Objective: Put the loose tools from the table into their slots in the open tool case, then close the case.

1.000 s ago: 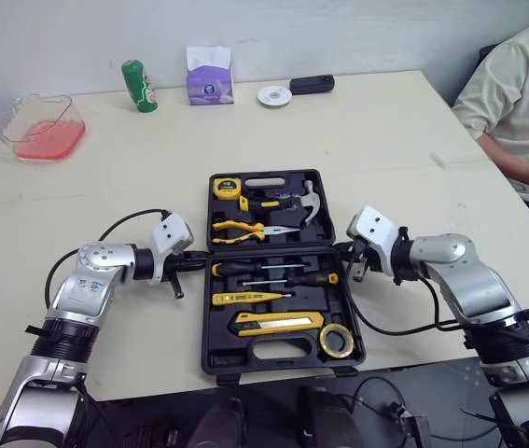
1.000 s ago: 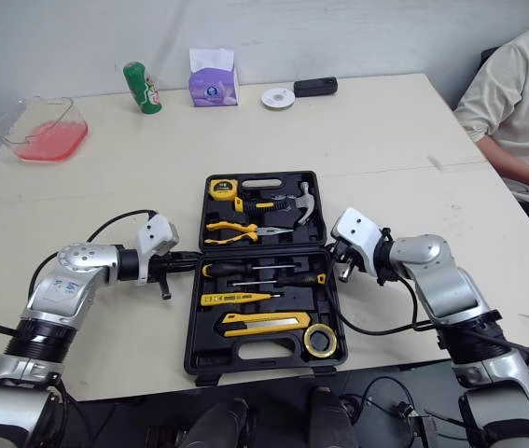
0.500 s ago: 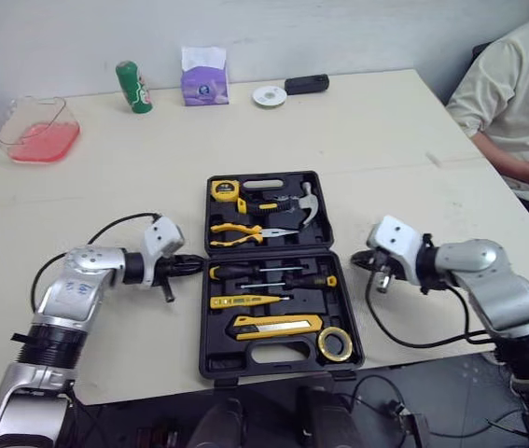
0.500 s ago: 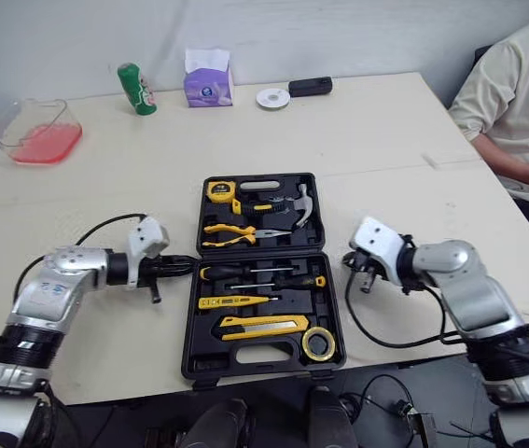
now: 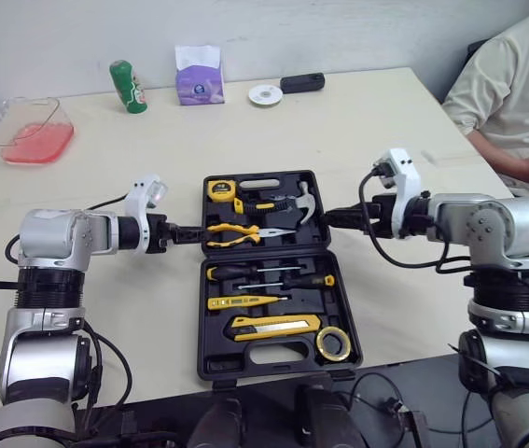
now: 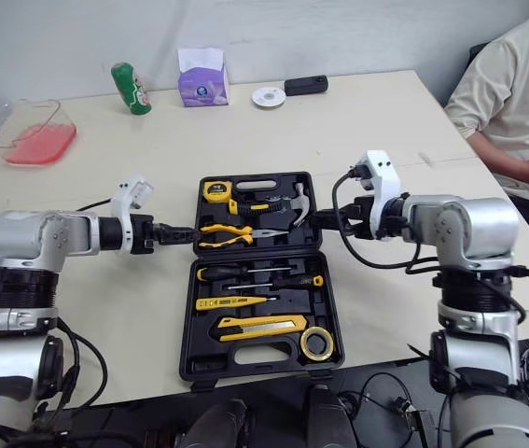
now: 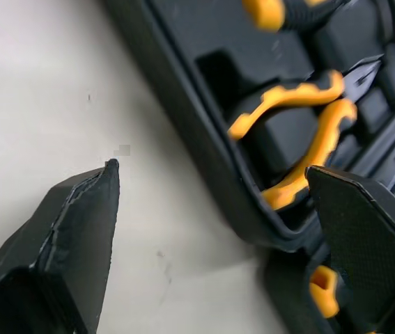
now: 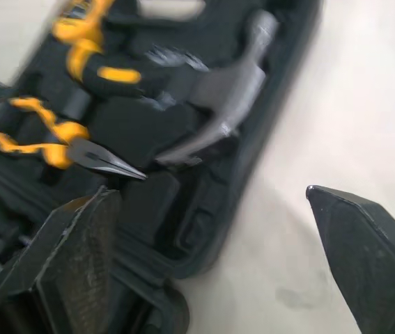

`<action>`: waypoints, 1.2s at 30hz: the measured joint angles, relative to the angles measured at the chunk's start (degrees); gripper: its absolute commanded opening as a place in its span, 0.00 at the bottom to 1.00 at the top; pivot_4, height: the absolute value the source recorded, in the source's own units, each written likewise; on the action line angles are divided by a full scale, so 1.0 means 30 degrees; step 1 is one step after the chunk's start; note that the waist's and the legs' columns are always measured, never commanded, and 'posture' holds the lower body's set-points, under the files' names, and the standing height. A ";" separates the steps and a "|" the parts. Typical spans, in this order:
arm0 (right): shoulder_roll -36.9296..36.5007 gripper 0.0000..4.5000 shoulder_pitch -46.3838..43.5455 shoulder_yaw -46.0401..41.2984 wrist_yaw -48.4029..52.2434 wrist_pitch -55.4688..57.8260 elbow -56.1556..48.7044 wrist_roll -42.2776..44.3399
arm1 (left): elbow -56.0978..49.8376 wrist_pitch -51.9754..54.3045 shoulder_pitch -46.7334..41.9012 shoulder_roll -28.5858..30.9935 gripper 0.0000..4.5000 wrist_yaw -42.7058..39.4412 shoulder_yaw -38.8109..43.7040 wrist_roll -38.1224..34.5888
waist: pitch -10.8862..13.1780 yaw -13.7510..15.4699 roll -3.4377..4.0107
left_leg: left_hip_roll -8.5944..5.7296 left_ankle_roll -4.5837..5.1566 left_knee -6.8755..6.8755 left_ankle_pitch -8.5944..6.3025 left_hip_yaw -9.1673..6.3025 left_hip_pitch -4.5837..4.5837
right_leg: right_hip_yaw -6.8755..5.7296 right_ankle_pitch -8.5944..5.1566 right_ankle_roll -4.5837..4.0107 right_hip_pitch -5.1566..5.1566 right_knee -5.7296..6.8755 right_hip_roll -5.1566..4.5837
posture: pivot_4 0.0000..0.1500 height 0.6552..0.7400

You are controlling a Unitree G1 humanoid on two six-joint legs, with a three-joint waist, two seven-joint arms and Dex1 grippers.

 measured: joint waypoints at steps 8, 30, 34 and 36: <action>0.0691 0.99 -0.0629 0.0584 -0.1457 -0.0302 0.1762 -0.0546 | 0.0689 -0.0015 -0.0459 -0.0446 1.00 0.0801 -0.0028 0.0005 | -0.0001 -0.0070 0.0002 | -0.0001 -0.0009 0.0003 0.0002 0.0008 0.0001 | -0.0002 0.0000 0.0000 -0.0022 0.0022 0.0007 | 1.00 1.00; 0.1233 0.00 -0.1389 0.4024 -0.1010 -0.3554 0.3844 -0.1359 | -0.0817 -0.2459 0.0775 -0.1230 0.14 0.2333 -0.1191 0.0742 | -0.0405 -0.0098 0.0066 | -0.0006 -0.0014 -0.0003 -0.0002 0.0005 0.0112 | 0.0037 0.0000 -0.0001 0.0067 0.0055 -0.0001 | 1.00 1.00; 0.1085 0.00 -0.1347 0.4217 -0.0893 -0.3760 0.3809 -0.1366 | -0.1076 -0.2361 0.1044 -0.1588 0.12 0.2588 -0.0571 0.0568 | -0.0428 -0.0085 0.0063 | -0.0007 -0.0014 -0.0007 -0.0003 0.0004 0.0107 | 0.0039 0.0001 -0.0001 0.0066 0.0039 -0.0003 | 1.00 1.00; 0.0828 0.00 -0.1201 0.4407 -0.0792 -0.4101 0.3652 -0.1434 | -0.1079 -0.2334 0.1047 -0.2059 0.12 0.2895 -0.0013 0.0478 | -0.0427 0.0032 0.0062 | -0.0009 -0.0014 0.0006 -0.0003 0.0001 0.0101 | 0.0036 0.0001 -0.0002 0.0067 0.0039 -0.0005 | 1.00 1.00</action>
